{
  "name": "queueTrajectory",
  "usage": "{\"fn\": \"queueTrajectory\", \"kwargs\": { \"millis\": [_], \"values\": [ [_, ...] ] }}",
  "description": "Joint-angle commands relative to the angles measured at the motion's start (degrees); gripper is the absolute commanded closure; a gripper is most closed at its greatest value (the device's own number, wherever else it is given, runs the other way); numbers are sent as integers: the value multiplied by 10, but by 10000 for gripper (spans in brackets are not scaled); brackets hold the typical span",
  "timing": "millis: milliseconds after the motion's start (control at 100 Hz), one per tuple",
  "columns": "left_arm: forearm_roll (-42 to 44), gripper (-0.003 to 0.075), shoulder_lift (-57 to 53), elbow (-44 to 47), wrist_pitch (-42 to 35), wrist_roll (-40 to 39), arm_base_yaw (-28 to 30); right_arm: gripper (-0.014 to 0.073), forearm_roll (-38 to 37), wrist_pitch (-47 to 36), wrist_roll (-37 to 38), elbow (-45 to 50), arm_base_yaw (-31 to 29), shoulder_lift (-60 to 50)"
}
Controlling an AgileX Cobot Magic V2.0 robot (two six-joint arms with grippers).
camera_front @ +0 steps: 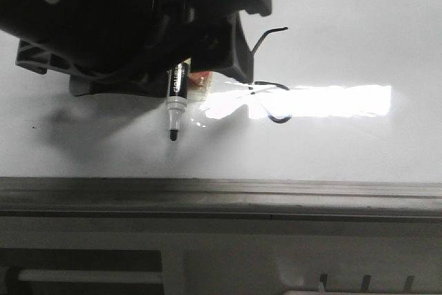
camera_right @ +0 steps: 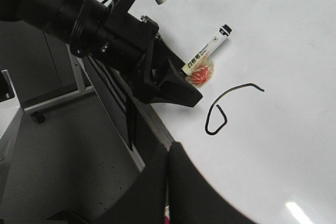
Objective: Write number 6 on whiteboard
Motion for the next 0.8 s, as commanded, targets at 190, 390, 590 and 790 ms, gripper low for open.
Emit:
{"fn": "queueTrajectory", "kwargs": {
  "millis": [190,390,590,790],
  "values": [
    [-29,70,-53,-3,-40,-2,10,657,-15,7,0,-14,0,2],
    [-15,76,-129,-3,-12,13,10,657,5,8,0,-14,0,-22],
    [-15,223,-235,12,74,166,10,657,-31,53,0,-10,0,-109],
    [-11,542,-358,103,141,182,10,647,-72,113,0,62,-1,-270]
  ]
}}
